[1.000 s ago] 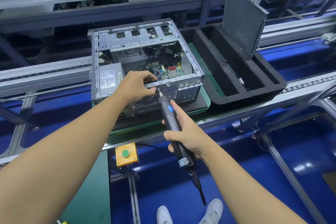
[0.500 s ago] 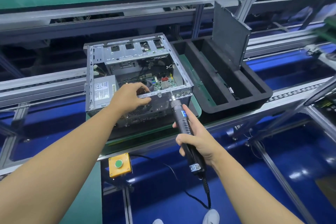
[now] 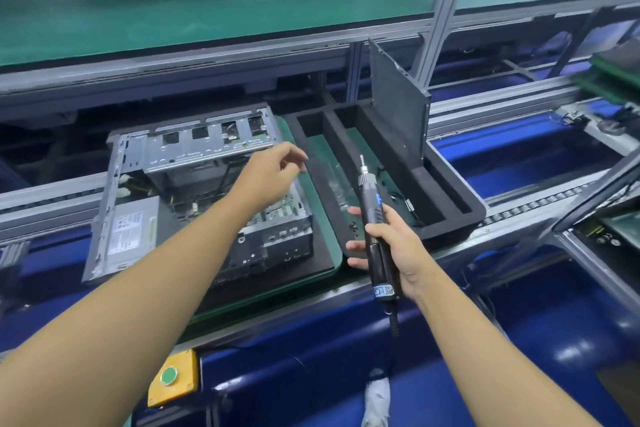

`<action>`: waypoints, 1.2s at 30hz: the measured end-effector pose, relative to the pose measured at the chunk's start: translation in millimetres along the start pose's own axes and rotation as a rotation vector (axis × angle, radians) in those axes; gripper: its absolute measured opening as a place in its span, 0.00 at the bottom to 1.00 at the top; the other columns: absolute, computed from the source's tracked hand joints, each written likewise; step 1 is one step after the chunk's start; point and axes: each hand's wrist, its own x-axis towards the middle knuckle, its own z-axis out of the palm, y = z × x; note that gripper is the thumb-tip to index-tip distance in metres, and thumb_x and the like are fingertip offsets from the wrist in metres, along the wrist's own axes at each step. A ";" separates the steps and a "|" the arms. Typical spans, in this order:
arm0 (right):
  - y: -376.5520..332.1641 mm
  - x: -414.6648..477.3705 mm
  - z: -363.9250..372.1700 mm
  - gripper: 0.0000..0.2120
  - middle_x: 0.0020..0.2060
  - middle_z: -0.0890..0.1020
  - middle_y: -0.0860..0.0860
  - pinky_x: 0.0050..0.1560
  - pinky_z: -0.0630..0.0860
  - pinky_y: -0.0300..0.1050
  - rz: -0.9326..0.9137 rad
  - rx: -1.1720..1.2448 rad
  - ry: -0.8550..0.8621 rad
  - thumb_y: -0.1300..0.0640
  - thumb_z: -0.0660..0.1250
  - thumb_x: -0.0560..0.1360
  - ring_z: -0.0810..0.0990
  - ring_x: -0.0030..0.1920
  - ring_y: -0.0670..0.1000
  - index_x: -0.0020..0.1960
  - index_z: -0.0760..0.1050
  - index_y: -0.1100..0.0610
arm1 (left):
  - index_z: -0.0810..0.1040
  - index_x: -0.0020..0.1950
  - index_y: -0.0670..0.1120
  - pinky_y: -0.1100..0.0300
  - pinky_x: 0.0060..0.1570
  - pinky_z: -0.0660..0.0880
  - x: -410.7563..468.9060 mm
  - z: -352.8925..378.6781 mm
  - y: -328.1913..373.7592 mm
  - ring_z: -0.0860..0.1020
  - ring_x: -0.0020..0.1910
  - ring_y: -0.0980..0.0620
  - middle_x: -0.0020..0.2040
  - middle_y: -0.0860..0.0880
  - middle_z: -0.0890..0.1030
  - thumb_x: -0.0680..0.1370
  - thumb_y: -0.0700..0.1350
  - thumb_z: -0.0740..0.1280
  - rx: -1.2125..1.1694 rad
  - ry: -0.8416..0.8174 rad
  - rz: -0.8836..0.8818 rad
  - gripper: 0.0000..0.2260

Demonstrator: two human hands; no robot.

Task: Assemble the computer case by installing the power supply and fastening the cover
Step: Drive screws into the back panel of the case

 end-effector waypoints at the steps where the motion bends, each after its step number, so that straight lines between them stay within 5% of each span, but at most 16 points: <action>1: -7.2 8.2 -13.0 0.17 0.64 0.83 0.48 0.41 0.84 0.56 0.014 0.008 -0.004 0.65 0.60 0.82 0.85 0.43 0.57 0.68 0.74 0.52 | 0.78 0.52 0.57 0.70 0.31 0.69 11.4 15.1 5.5 0.76 0.33 0.63 0.45 0.60 0.83 0.79 0.40 0.60 0.021 -0.044 -0.015 0.13; 8: -44.2 62.3 -95.2 0.26 0.49 0.83 0.53 0.32 0.76 0.48 0.102 -0.052 -0.056 0.55 0.74 0.70 0.78 0.36 0.51 0.67 0.76 0.45 | 0.80 0.57 0.48 0.59 0.58 0.73 84.5 130.0 10.7 0.79 0.56 0.50 0.56 0.51 0.83 0.78 0.41 0.65 0.246 -0.307 -0.164 0.10; 11: -49.5 81.9 -124.8 0.29 0.49 0.82 0.50 0.35 0.78 0.48 0.110 -0.135 -0.143 0.58 0.76 0.70 0.78 0.39 0.51 0.68 0.76 0.43 | 0.81 0.58 0.45 0.62 0.58 0.71 103.3 169.4 -2.0 0.78 0.61 0.48 0.58 0.49 0.82 0.78 0.39 0.66 0.354 -0.380 -0.242 0.10; 16: -48.2 114.8 -163.9 0.45 0.51 0.83 0.45 0.40 0.81 0.48 0.181 -0.303 -0.151 0.62 0.76 0.70 0.79 0.37 0.54 0.80 0.60 0.40 | 0.80 0.62 0.45 0.56 0.62 0.74 125.5 218.7 -29.2 0.78 0.61 0.46 0.62 0.47 0.81 0.79 0.35 0.63 0.544 -0.504 -0.331 0.14; 24: -34.6 151.9 -188.4 0.44 0.52 0.82 0.43 0.41 0.80 0.48 0.218 -0.369 -0.156 0.63 0.73 0.72 0.78 0.35 0.56 0.80 0.59 0.39 | 0.79 0.57 0.43 0.50 0.49 0.78 139.7 283.9 -63.2 0.81 0.55 0.39 0.56 0.43 0.81 0.75 0.32 0.65 0.955 -0.645 -0.240 0.13; 33: -20.2 162.1 -204.0 0.42 0.52 0.81 0.43 0.41 0.80 0.49 0.249 -0.320 -0.142 0.68 0.70 0.75 0.77 0.36 0.56 0.80 0.60 0.40 | 0.78 0.54 0.37 0.47 0.50 0.76 147.7 304.1 -85.0 0.80 0.53 0.37 0.53 0.40 0.79 0.74 0.27 0.61 0.876 -0.611 -0.244 0.12; 36: -24.6 163.6 -198.9 0.41 0.52 0.81 0.45 0.40 0.80 0.48 0.224 -0.333 -0.169 0.67 0.70 0.75 0.77 0.35 0.55 0.79 0.61 0.40 | 0.80 0.52 0.38 0.48 0.52 0.78 152.8 287.3 -76.0 0.81 0.51 0.37 0.51 0.39 0.81 0.77 0.34 0.64 0.538 -0.364 -0.470 0.07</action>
